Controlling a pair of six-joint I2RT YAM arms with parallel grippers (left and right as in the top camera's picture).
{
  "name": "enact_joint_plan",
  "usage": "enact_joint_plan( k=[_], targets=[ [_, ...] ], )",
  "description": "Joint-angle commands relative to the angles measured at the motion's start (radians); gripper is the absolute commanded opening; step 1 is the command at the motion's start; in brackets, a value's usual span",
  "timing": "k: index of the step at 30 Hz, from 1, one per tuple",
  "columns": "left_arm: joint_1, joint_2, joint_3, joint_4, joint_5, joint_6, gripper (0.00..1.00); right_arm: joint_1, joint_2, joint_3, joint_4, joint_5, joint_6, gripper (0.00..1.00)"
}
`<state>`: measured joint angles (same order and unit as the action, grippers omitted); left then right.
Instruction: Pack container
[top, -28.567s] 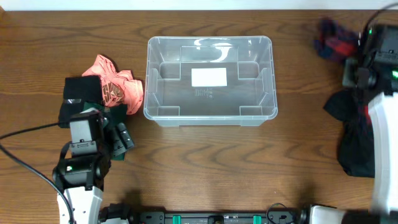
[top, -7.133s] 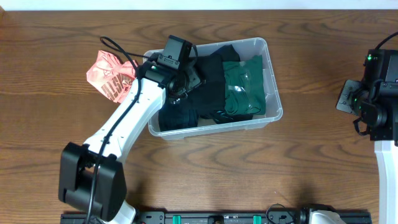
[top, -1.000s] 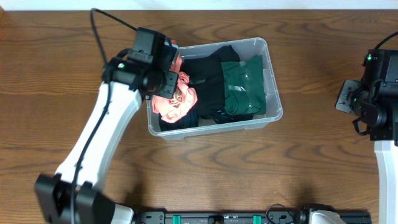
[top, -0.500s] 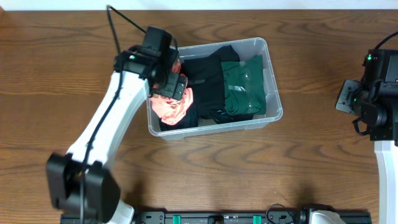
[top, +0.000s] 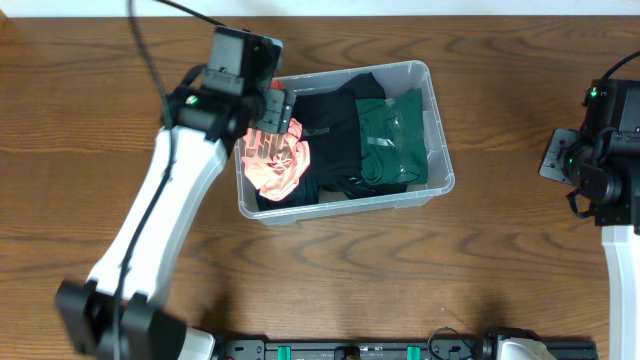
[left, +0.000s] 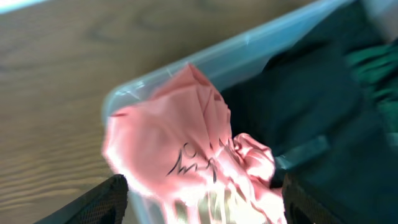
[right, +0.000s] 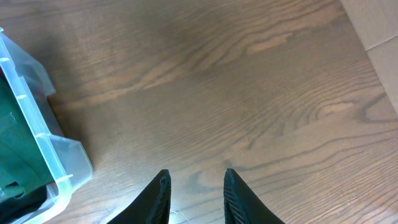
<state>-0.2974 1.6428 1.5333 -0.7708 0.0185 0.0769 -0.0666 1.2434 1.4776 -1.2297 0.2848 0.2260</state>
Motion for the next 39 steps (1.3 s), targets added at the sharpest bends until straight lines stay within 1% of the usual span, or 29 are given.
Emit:
enact_joint_plan(
  k=[1, 5, 7, 11, 12, 14, 17, 18, 21, 22, 25, 28, 30, 32, 33, 34, 36, 39],
  targets=[
    [0.002, 0.136, -0.014, 0.005, -0.012, -0.007, 0.79, -0.009, 0.001, -0.017, 0.006, 0.003, -0.006, 0.27],
    [0.002, 0.296, -0.014, 0.006, 0.003, -0.018, 0.79, -0.009, 0.001, -0.019, 0.007, 0.003, -0.006, 0.27],
    [0.002, 0.364, -0.014, 0.002, 0.032, -0.019, 0.80, -0.009, 0.001, -0.019, 0.007, 0.003, -0.006, 0.27],
    [0.002, 0.408, -0.013, -0.029, 0.059, -0.018, 0.80, -0.009, 0.001, -0.019, 0.008, 0.003, -0.006, 0.28],
    [0.002, 0.401, -0.012, -0.033, 0.058, -0.018, 0.81, -0.009, 0.000, -0.019, 0.007, 0.003, -0.006, 0.28],
    [0.004, 0.370, -0.006, -0.040, 0.044, -0.018, 0.86, -0.009, 0.001, -0.019, 0.008, 0.003, -0.006, 0.28],
    [0.005, 0.279, 0.006, -0.053, 0.040, -0.018, 0.98, -0.009, 0.001, -0.019, 0.010, 0.003, -0.006, 0.28],
    [0.004, 0.240, 0.007, -0.055, 0.040, -0.018, 0.98, -0.009, 0.001, -0.019, 0.011, 0.003, -0.006, 0.28],
    [0.008, 0.096, 0.007, -0.071, 0.026, -0.018, 0.98, -0.009, 0.000, -0.019, 0.014, -0.013, -0.007, 0.33],
    [0.011, 0.045, 0.007, -0.079, 0.011, -0.018, 0.98, -0.009, 0.000, -0.019, 0.017, -0.042, -0.026, 0.35],
    [0.034, -0.068, 0.007, -0.097, -0.033, -0.039, 0.98, -0.004, 0.001, -0.019, 0.048, -0.184, -0.116, 0.48],
    [0.094, -0.150, 0.007, -0.111, -0.039, -0.082, 0.98, 0.015, 0.015, -0.019, 0.088, -0.267, -0.157, 0.59],
    [0.146, -0.172, 0.007, -0.120, -0.039, -0.137, 0.98, 0.032, 0.038, -0.019, 0.112, -0.267, -0.157, 0.69],
    [0.209, -0.174, 0.006, -0.139, -0.038, -0.219, 0.98, 0.050, 0.078, -0.019, 0.137, -0.267, -0.159, 0.77],
    [0.243, -0.168, 0.004, -0.152, -0.038, -0.261, 0.98, 0.061, 0.105, -0.019, 0.147, -0.268, -0.169, 0.85],
    [0.269, -0.163, 0.000, -0.162, -0.038, -0.291, 0.98, 0.072, 0.134, -0.019, 0.156, -0.268, -0.186, 0.90],
    [0.320, -0.147, -0.010, -0.182, -0.038, -0.327, 0.98, 0.090, 0.186, -0.019, 0.164, -0.268, -0.211, 0.96],
    [0.376, -0.131, -0.019, -0.247, -0.038, -0.322, 0.98, 0.112, 0.260, -0.020, 0.163, -0.267, -0.224, 0.98]
  ],
)
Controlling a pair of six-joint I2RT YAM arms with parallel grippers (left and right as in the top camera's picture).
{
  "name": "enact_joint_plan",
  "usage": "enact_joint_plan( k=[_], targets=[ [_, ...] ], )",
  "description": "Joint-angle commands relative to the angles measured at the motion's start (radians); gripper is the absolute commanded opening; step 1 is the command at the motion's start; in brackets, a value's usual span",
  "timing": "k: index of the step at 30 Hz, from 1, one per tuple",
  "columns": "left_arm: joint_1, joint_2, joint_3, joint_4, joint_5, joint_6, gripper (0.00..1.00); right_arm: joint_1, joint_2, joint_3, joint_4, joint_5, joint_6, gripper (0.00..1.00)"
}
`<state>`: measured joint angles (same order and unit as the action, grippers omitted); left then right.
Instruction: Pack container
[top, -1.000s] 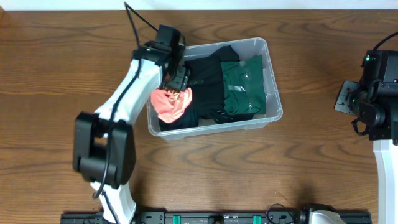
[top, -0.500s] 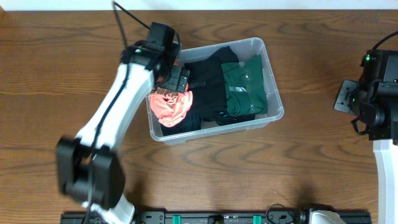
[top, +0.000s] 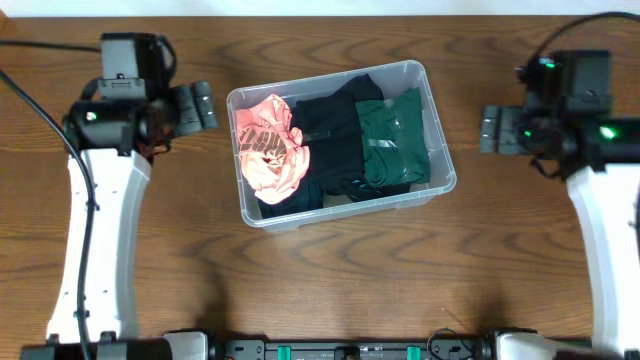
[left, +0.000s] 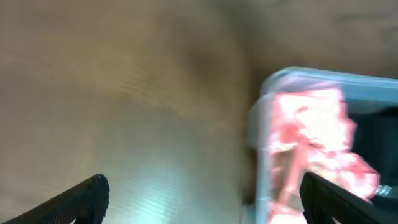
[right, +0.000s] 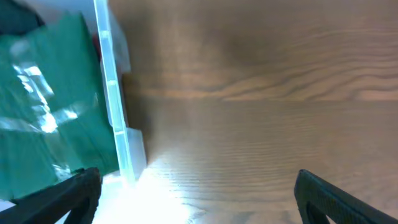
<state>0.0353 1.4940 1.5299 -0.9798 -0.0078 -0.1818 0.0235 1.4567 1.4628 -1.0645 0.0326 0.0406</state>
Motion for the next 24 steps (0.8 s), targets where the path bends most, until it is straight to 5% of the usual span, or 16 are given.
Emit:
enact_joint_plan(
  k=[1, 8, 18, 24],
  targets=[
    [0.056, 0.017, -0.024, -0.052, -0.011, -0.062, 0.98, 0.027, 0.057, -0.005, -0.002, -0.015, -0.039, 0.99],
    [0.060, -0.129, -0.161, 0.029, -0.003, -0.022, 0.98, 0.085, -0.071, -0.143, 0.097, -0.013, 0.019, 0.99],
    [0.028, -0.790, -0.745, 0.325, 0.052, -0.023, 0.98, 0.258, -0.744, -0.703, 0.357, 0.114, 0.084, 0.99],
    [0.027, -1.087, -0.857, 0.303, 0.052, -0.064, 0.98, 0.266, -1.066, -0.818, 0.338, 0.117, 0.086, 0.99]
  ],
)
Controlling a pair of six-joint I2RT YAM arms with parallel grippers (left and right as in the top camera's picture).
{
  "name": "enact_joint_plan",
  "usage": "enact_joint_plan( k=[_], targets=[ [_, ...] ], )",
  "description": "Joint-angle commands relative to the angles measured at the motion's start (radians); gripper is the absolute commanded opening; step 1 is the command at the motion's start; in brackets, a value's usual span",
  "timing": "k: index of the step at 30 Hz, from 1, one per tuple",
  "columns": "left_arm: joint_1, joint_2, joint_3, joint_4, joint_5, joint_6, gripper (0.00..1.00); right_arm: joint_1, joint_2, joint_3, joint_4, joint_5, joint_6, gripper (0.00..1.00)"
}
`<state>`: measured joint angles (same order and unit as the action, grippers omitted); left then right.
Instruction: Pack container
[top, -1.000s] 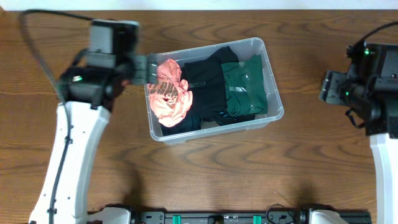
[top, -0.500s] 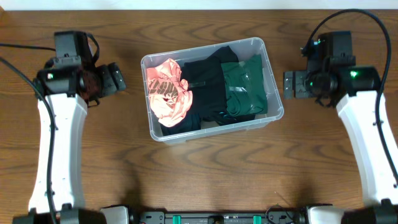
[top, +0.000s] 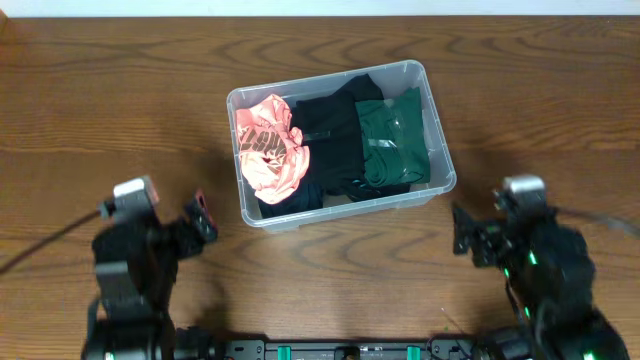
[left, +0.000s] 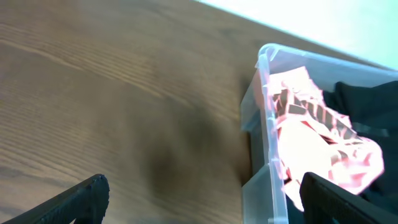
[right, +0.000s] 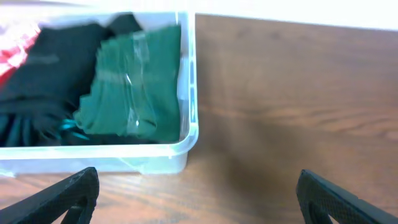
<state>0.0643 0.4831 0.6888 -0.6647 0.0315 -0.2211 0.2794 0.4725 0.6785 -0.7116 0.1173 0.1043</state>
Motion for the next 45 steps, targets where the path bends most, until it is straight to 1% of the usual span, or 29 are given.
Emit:
enact_joint_plan(
  k=[1, 5, 15, 18, 22, 29, 30, 32, 34, 38, 43, 45],
  targets=[
    [-0.002, -0.103, -0.016, -0.034, 0.013, -0.024, 0.98, 0.010, -0.113, -0.034, -0.039, 0.032, 0.022, 0.99],
    [-0.002, -0.164, -0.016, -0.097, 0.013, -0.024, 0.98, 0.010, -0.187, -0.034, -0.136, 0.032, 0.022, 0.99],
    [-0.002, -0.164, -0.016, -0.215, 0.013, -0.024, 0.98, 0.009, -0.191, -0.034, -0.388, 0.032, 0.022, 0.99],
    [-0.002, -0.164, -0.016, -0.238, 0.013, -0.024, 0.98, 0.009, -0.192, -0.034, -0.389, 0.032, 0.022, 0.99],
    [-0.002, -0.164, -0.016, -0.261, 0.013, -0.024, 0.98, 0.005, -0.278, -0.034, -0.389, 0.032, 0.022, 0.99],
    [-0.002, -0.164, -0.016, -0.270, 0.013, -0.024, 0.98, -0.093, -0.439, -0.070, -0.375, -0.003, 0.022, 0.99],
    [-0.002, -0.164, -0.016, -0.270, 0.013, -0.024, 0.98, -0.104, -0.469, -0.092, -0.359, -0.002, 0.021, 0.99],
    [-0.002, -0.164, -0.016, -0.270, 0.013, -0.024, 0.98, -0.116, -0.459, -0.124, -0.324, -0.002, 0.017, 0.99],
    [-0.002, -0.164, -0.016, -0.270, 0.013, -0.024, 0.98, -0.124, -0.466, -0.180, -0.231, -0.002, 0.009, 0.99],
    [-0.002, -0.164, -0.016, -0.270, 0.013, -0.024, 0.98, -0.134, -0.467, -0.318, 0.026, -0.002, -0.021, 0.99],
    [-0.002, -0.164, -0.016, -0.270, 0.013, -0.024, 0.98, -0.142, -0.467, -0.542, 0.432, -0.002, -0.092, 0.99],
    [-0.002, -0.164, -0.016, -0.270, 0.013, -0.024, 0.98, -0.142, -0.467, -0.612, 0.490, -0.002, -0.091, 0.99]
  ],
)
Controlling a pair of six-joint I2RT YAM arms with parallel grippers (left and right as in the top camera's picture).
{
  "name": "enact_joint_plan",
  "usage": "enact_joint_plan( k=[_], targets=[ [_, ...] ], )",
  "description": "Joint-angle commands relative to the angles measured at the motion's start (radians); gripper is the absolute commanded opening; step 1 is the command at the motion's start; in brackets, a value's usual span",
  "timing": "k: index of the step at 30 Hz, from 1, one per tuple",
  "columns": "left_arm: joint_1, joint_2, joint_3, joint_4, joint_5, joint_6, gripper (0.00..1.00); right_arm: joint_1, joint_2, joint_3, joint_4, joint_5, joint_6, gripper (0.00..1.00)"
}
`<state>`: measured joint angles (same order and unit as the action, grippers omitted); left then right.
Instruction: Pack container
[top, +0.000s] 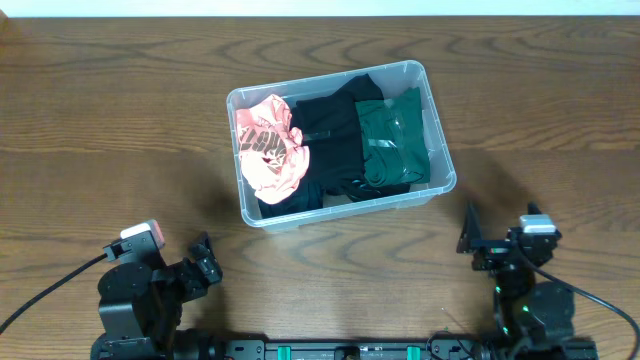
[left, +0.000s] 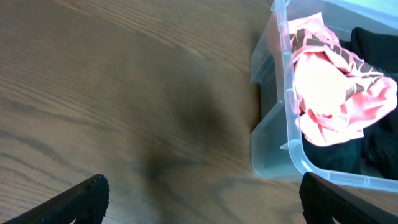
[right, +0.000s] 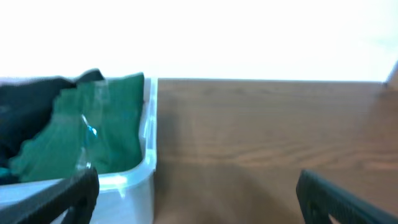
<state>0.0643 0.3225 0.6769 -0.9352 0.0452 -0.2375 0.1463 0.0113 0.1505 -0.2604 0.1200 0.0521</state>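
Observation:
A clear plastic container (top: 441, 140) stands on the wooden table, holding a crumpled pink garment (top: 270, 150) at its left end, a black one (top: 325, 130) in the middle and a folded green one (top: 392, 140) on the right. My left gripper (top: 205, 262) sits low near the front edge, left of the bin, open wide and empty. Its wrist view shows the bin's corner (left: 283, 81) and the pink garment (left: 329, 87). My right gripper (top: 472, 240) is front right, also open and empty, facing the bin's wall (right: 146, 168) and the green garment (right: 93, 130).
Bare brown wood surrounds the bin on every side. Both arms are folded down at the table's front edge, with a black rail (top: 400, 350) between them. A white wall runs beyond the far edge of the table.
Both arms have drawn back and lower toward the front edge. The right wrist view now looks almost level across the table. Both grippers stay wide open; the bin's contents are unchanged.
My left gripper first stood over the pink garment at the bin's left end, the right arm off to the right. Then both grippers were wide open beside the bin, the garment lying inside. After that both arms were near the front, and now sit folded there.

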Motion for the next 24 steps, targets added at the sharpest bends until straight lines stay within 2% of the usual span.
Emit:
enact_joint_plan(
  k=[1, 24],
  targets=[
    [-0.002, -0.003, -0.004, 0.000, -0.001, -0.008, 0.98, -0.008, -0.005, -0.091, 0.065, -0.005, -0.039, 0.99],
    [-0.002, -0.003, -0.004, 0.000, -0.001, -0.008, 0.98, -0.008, -0.003, -0.090, 0.066, 0.003, -0.039, 0.99]
  ],
)
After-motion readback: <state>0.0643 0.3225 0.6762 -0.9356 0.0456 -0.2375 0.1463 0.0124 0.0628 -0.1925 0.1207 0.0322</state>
